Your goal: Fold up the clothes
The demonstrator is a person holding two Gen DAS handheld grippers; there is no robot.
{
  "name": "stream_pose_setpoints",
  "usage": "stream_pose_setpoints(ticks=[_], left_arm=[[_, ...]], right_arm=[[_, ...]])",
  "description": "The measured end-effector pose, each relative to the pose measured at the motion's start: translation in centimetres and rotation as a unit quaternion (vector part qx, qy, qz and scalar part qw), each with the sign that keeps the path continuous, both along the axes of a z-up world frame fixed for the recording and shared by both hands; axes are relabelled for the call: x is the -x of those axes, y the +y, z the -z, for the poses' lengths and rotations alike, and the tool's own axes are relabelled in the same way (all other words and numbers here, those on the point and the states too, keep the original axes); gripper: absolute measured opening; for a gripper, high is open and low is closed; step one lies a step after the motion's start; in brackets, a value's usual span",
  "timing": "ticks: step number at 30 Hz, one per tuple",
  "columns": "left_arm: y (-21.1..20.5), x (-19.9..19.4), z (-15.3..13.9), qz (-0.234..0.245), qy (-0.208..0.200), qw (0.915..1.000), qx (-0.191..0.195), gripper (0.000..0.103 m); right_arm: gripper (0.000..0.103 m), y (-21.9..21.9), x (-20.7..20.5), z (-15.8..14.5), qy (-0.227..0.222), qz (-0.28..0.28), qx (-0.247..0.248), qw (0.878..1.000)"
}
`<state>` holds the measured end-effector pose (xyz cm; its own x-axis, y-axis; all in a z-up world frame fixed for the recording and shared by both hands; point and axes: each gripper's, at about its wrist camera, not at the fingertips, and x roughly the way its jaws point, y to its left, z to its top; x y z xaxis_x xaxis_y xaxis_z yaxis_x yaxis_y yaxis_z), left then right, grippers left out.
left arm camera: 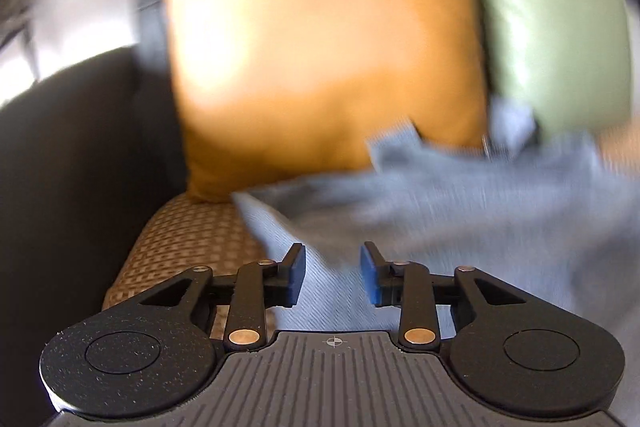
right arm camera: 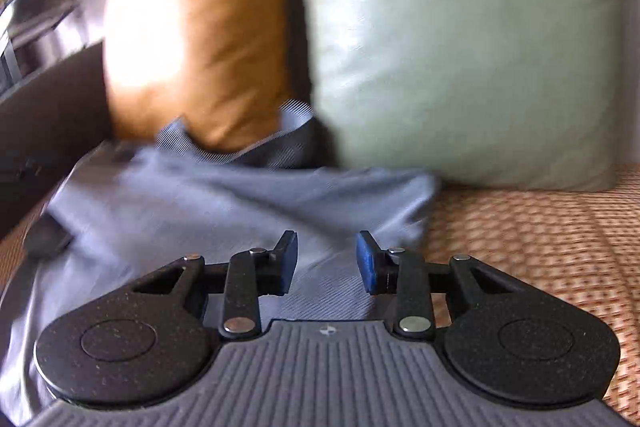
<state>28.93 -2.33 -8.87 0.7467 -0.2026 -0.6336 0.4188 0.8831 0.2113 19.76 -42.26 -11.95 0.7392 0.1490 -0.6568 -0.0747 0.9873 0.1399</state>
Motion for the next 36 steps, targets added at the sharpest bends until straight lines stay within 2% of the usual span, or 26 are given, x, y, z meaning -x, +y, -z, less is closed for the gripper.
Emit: stream_pose_setpoints(ticks=[2, 3, 5, 6, 9, 10, 12, 15, 19, 23, 28, 33, 36], left_arm=[[-1.3, -0.1, 2.7, 0.001, 0.005, 0.9972, -0.075, 0.032], [-1.1, -0.5, 3.9, -0.004, 0.014, 0.9959, -0.089, 0.032], [-0.3, -0.6, 4.5, -0.014, 0.005, 0.9976, -0.067, 0.038], [0.0, -0.7, 4.4, -0.022, 0.006, 0.9983, -0.054, 0.038], [0.9, -0.2, 2.7, -0.036, 0.012, 0.9986, -0.038, 0.038], [1.4, 0.4, 1.9, -0.042, 0.008, 0.9986, -0.033, 0.051], [3.3, 2.8, -0.1, -0.051, 0.001, 0.9987, -0.008, 0.053], [6.1, 8.4, -2.4, -0.054, 0.005, 0.9982, 0.025, 0.062], [8.8, 17.7, -3.8, -0.068, -0.005, 0.9974, 0.023, 0.08], [11.3, 24.5, -4.1, -0.093, 0.027, 0.994, 0.05, 0.081], [13.5, 30.6, -3.0, -0.116, 0.054, 0.9886, 0.079, 0.085], [14.0, 33.1, -0.9, -0.134, 0.071, 0.9855, 0.077, 0.085], [14.1, 33.5, 0.0, -0.138, 0.084, 0.9825, 0.092, 0.085]], right_arm=[[0.035, 1.0, -0.6, 1.3, 0.028, -0.006, 0.021, 0.999], [0.033, 1.1, -0.9, 2.0, 0.039, -0.002, 0.032, 0.999], [0.033, 1.1, -1.5, 3.5, 0.062, 0.006, 0.053, 0.997], [0.033, 0.7, -1.4, 3.6, 0.058, 0.01, 0.043, 0.997], [0.036, 0.1, -1.0, 2.0, 0.053, 0.019, 0.023, 0.998], [0.037, -0.2, 0.1, 0.8, 0.043, 0.02, 0.014, 0.999], [0.042, -0.8, 2.9, -1.7, 0.025, 0.024, -0.005, 0.999], [0.045, -1.2, 8.8, -4.8, -0.003, 0.017, -0.027, 0.999], [0.053, -0.1, 18.5, -7.1, -0.029, 0.014, -0.033, 0.999], [0.056, 1.4, 26.0, -7.2, -0.039, 0.039, -0.054, 0.997], [0.057, 2.1, 32.6, -5.8, -0.029, 0.082, -0.09, 0.992], [0.06, 2.3, 36.1, -3.4, 0.008, 0.102, -0.074, 0.992], [0.06, 1.9, 37.4, -1.7, 0.023, 0.121, -0.069, 0.99]])
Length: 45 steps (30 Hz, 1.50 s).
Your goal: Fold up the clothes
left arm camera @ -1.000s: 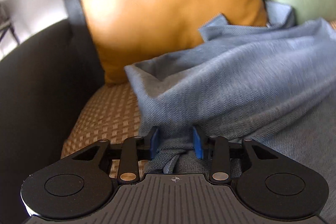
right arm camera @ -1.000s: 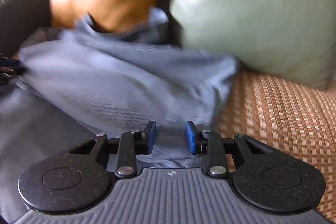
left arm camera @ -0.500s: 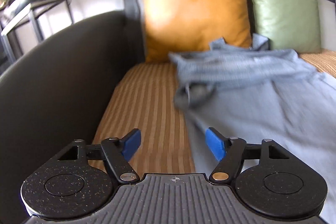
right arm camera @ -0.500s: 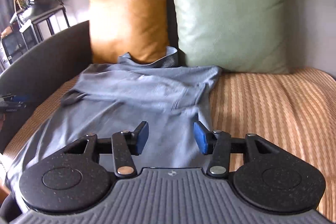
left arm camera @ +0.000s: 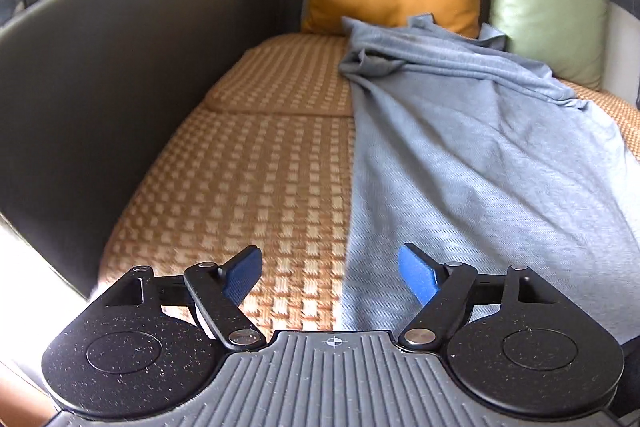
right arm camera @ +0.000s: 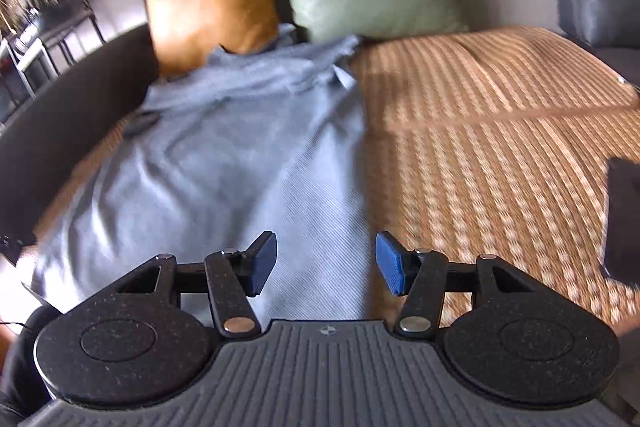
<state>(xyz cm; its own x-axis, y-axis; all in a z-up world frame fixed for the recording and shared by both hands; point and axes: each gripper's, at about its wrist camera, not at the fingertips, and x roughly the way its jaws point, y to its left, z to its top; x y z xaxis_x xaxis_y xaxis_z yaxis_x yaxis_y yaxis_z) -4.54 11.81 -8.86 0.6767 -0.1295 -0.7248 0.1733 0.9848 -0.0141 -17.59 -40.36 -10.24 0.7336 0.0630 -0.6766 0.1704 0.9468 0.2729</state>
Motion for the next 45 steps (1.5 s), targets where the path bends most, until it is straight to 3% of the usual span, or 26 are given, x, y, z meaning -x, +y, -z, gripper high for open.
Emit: stream_pose_setpoints(ticks=[8, 10, 11, 12, 13, 14, 17, 21, 22, 25, 26, 28, 29, 30, 35, 37, 38, 40, 41, 42, 45], left_arm=[[-0.9, 0.2, 1.9, 0.011, 0.03, 0.9995, -0.002, 0.086], [-1.3, -0.1, 2.4, 0.014, 0.041, 0.9991, -0.002, 0.086], [-1.5, 0.0, 2.6, 0.014, 0.037, 0.9992, -0.003, 0.082], [-1.8, 0.0, 2.6, 0.016, 0.033, 0.9993, -0.003, 0.072], [-2.1, 0.1, 2.6, 0.02, 0.029, 0.9994, -0.003, 0.045], [-2.2, 0.0, 2.3, 0.026, 0.031, 0.9992, 0.006, 0.003], [-1.1, 0.4, 0.1, 0.023, 0.028, 0.9981, 0.05, 0.001], [0.3, 0.6, 0.1, 0.021, 0.036, 0.9982, 0.043, 0.001], [0.4, 0.3, 0.9, 0.019, 0.049, 0.998, 0.036, 0.004], [0.6, 0.5, 1.8, 0.0, 0.051, 0.9981, 0.035, 0.047], [0.8, 0.7, 1.9, -0.009, 0.046, 0.9982, 0.036, 0.062], [1.6, 1.0, 1.8, -0.021, 0.045, 0.9976, 0.048, 0.069], [2.0, 1.0, 1.8, -0.023, 0.046, 0.9973, 0.052, 0.07], [2.3, 1.1, 1.9, -0.025, 0.048, 0.997, 0.055, 0.07], [2.0, 1.2, 2.6, -0.009, 0.057, 0.9972, 0.048, 0.071], [1.3, 1.4, 2.7, 0.004, 0.053, 0.998, 0.035, 0.07], [0.9, 1.5, 2.7, 0.009, 0.053, 0.9981, 0.032, 0.063], [0.4, 1.7, 2.6, 0.021, 0.053, 0.9981, 0.025, 0.034], [0.4, 1.7, 2.4, 0.023, 0.054, 0.9979, 0.026, 0.022], [0.5, 1.8, 2.3, 0.025, 0.057, 0.9977, 0.027, 0.01], [1.2, 1.0, 1.9, 0.016, 0.075, 0.9939, 0.079, 0.006]], right_arm=[[0.062, -0.7, 1.1, 3.0, 0.02, 0.029, -0.029, 0.999], [0.047, -0.5, 0.7, 3.1, 0.023, 0.016, -0.041, 0.999], [0.022, -0.4, 0.3, 3.1, 0.032, 0.007, -0.051, 0.998], [0.009, -0.2, -0.1, 3.2, 0.043, -0.003, -0.06, 0.997], [0.008, -0.1, -0.2, 3.0, 0.047, -0.005, -0.064, 0.997], [0.003, 0.0, -0.3, 2.7, 0.05, -0.006, -0.066, 0.997], [0.002, -0.4, 0.9, 0.6, 0.028, -0.008, -0.094, 0.995], [0.002, -0.7, 2.2, -0.3, 0.052, -0.022, -0.059, 0.997], [0.002, -0.7, 2.2, 0.2, 0.064, -0.025, -0.053, 0.996], [0.004, -0.8, 1.5, 2.3, 0.086, -0.017, -0.062, 0.994], [0.01, -0.8, 1.6, 2.4, 0.084, -0.01, -0.065, 0.994], [0.028, -0.8, 1.9, 2.6, 0.077, 0.004, -0.071, 0.995], [0.045, -0.7, 2.1, 2.6, 0.073, 0.007, -0.067, 0.995], [0.049, -0.7, 2.2, 2.5, 0.074, 0.006, -0.06, 0.995], [0.048, -0.3, 1.8, 3.1, 0.089, -0.007, -0.054, 0.995], [0.048, 0.1, 1.4, 3.3, 0.093, -0.015, -0.051, 0.994], [0.045, 0.3, 1.2, 3.3, 0.095, -0.019, -0.049, 0.994], [0.026, 0.4, 0.9, 3.3, 0.102, -0.027, -0.052, 0.993], [0.007, 0.3, 0.8, 3.3, 0.103, -0.029, -0.061, 0.992], [0.006, 0.0, 0.8, 3.3, 0.102, -0.03, -0.077, 0.991], [0.005, -0.6, 1.2, 3.2, 0.098, -0.024, -0.115, 0.988]])
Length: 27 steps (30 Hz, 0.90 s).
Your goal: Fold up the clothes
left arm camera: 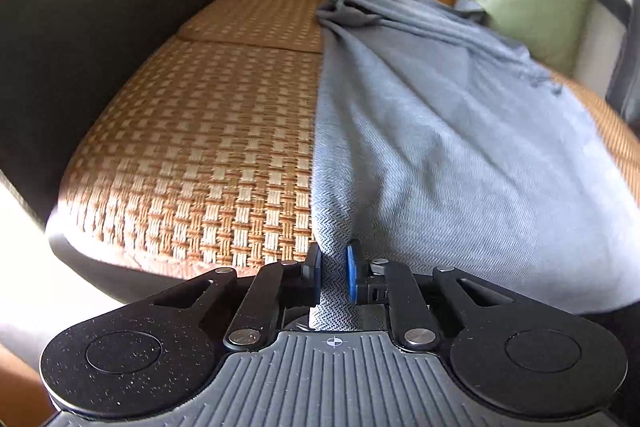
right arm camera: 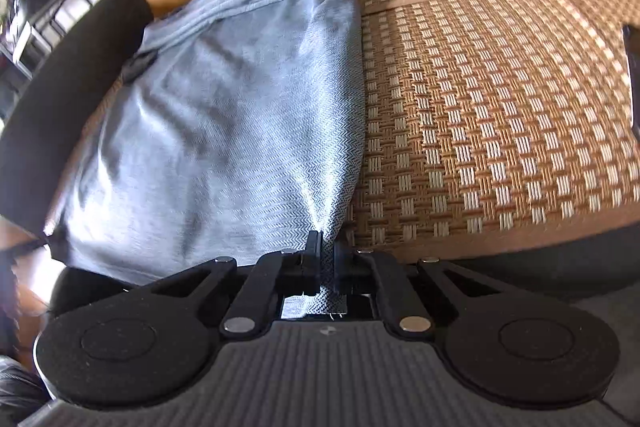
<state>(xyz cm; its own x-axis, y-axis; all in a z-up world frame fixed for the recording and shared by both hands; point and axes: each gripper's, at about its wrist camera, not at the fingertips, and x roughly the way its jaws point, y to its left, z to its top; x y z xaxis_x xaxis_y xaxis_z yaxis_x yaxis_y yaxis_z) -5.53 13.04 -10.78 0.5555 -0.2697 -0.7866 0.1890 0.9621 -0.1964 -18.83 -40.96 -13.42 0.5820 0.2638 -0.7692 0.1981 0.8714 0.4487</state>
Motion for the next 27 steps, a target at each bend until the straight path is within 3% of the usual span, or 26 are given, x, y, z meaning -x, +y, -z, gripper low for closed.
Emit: stream_pose_setpoints(ticks=[5, 9, 12, 15, 17, 20, 23, 25, 27], left_arm=[[2.5, -0.8, -1.2, -0.045, 0.016, 0.9928, 0.11, 0.005], [4.0, -2.9, -3.3, -0.082, -0.001, 0.9768, 0.198, 0.005], [3.7, -7.0, -4.9, -0.109, -0.02, 0.9657, 0.235, 0.005], [2.2, -12.4, -4.9, -0.131, -0.037, 0.9625, 0.235, 0.006], [0.7, -16.5, -3.9, -0.149, -0.031, 0.9597, 0.236, 0.012], [-1.2, -21.4, -1.2, -0.188, -0.01, 0.9618, 0.199, 0.053], [-1.5, -23.6, 0.5, -0.203, 0.019, 0.9599, 0.193, 0.055], [-0.8, -23.5, 0.4, -0.199, 0.007, 0.9601, 0.197, 0.059], [-0.4, -22.7, -0.1, -0.176, -0.01, 0.9681, 0.179, 0.06]], right_arm=[[0.005, -1.8, 0.3, -0.5, -0.016, 0.018, -0.098, 0.995], [0.005, -4.2, -0.9, -2.4, -0.061, 0.042, -0.178, 0.981], [0.005, -6.3, -4.1, -4.1, -0.094, 0.061, -0.204, 0.972], [0.005, -8.3, -9.4, -4.4, -0.107, 0.092, -0.219, 0.965], [0.005, -9.1, -13.1, -3.5, -0.105, 0.12, -0.218, 0.963], [0.008, -10.2, -17.8, -0.1, -0.07, 0.178, -0.238, 0.952], [0.011, -10.2, -19.6, 1.9, -0.045, 0.21, -0.224, 0.951], [0.017, -10.0, -19.6, 2.1, -0.051, 0.209, -0.212, 0.953], [0.027, -9.6, -18.9, 1.5, -0.071, 0.188, -0.189, 0.961]])
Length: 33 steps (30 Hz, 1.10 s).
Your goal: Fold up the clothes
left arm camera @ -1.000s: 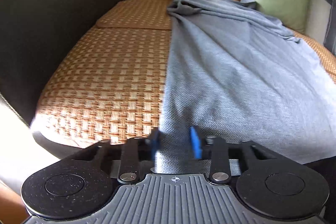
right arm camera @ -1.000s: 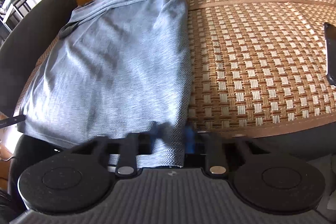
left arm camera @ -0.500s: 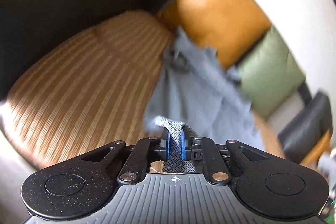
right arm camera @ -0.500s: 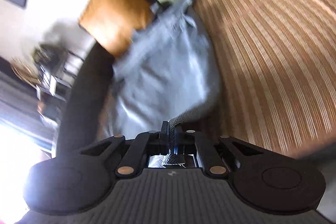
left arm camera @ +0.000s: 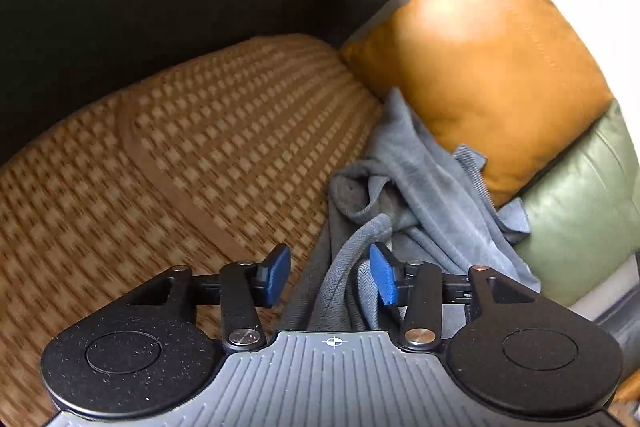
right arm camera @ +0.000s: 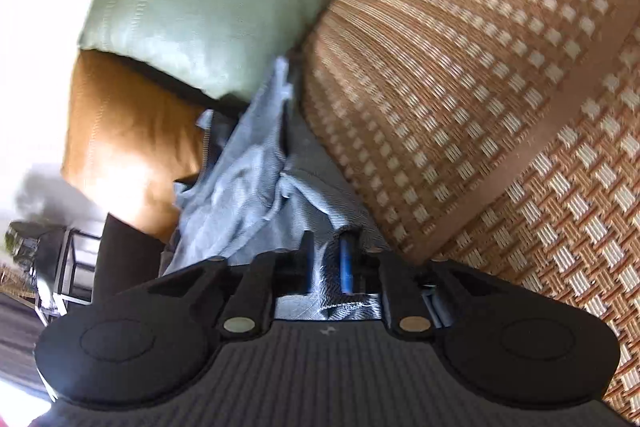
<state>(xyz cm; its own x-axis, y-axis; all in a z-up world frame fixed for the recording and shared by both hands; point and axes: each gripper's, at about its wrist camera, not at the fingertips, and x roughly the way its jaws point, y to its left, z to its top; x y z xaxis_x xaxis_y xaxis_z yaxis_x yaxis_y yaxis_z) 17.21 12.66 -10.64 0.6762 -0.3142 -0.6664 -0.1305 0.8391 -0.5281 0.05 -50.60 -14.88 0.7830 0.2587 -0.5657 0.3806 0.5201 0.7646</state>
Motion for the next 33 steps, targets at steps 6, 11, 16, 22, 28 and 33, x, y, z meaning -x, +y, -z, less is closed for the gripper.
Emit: stream_pose_setpoints(ticks=[6, 11, 16, 22, 28, 33], left_arm=[[-2.5, 2.7, -0.6, 0.121, -0.037, 0.9781, -0.166, 0.061], [-5.7, 3.0, -1.2, 0.179, -0.076, 0.9527, -0.234, 0.071], [-8.9, 1.8, -1.4, 0.232, -0.07, 0.9424, -0.23, 0.071], [-12.1, 0.4, -0.2, 0.25, -0.057, 0.9309, -0.26, 0.073], [-12.5, -2.0, 1.2, 0.23, -0.021, 0.9431, -0.239, 0.073], [-12.4, -3.9, 2.1, 0.201, 0.019, 0.9544, -0.22, 0.005]], right_arm=[[0.044, 2.9, 1.6, -2.9, -0.017, -0.081, 0.177, 0.981], [0.05, 7.4, 0.8, -5.0, -0.026, -0.183, 0.373, 0.909], [0.059, 12.1, -0.1, -5.1, -0.036, -0.33, 0.502, 0.799], [0.061, 15.0, -1.4, -2.6, -0.015, -0.44, 0.564, 0.699], [0.062, 15.8, -2.0, -1.2, -0.012, -0.477, 0.577, 0.663], [0.047, 15.8, -3.0, -0.8, -0.004, -0.481, 0.56, 0.675]])
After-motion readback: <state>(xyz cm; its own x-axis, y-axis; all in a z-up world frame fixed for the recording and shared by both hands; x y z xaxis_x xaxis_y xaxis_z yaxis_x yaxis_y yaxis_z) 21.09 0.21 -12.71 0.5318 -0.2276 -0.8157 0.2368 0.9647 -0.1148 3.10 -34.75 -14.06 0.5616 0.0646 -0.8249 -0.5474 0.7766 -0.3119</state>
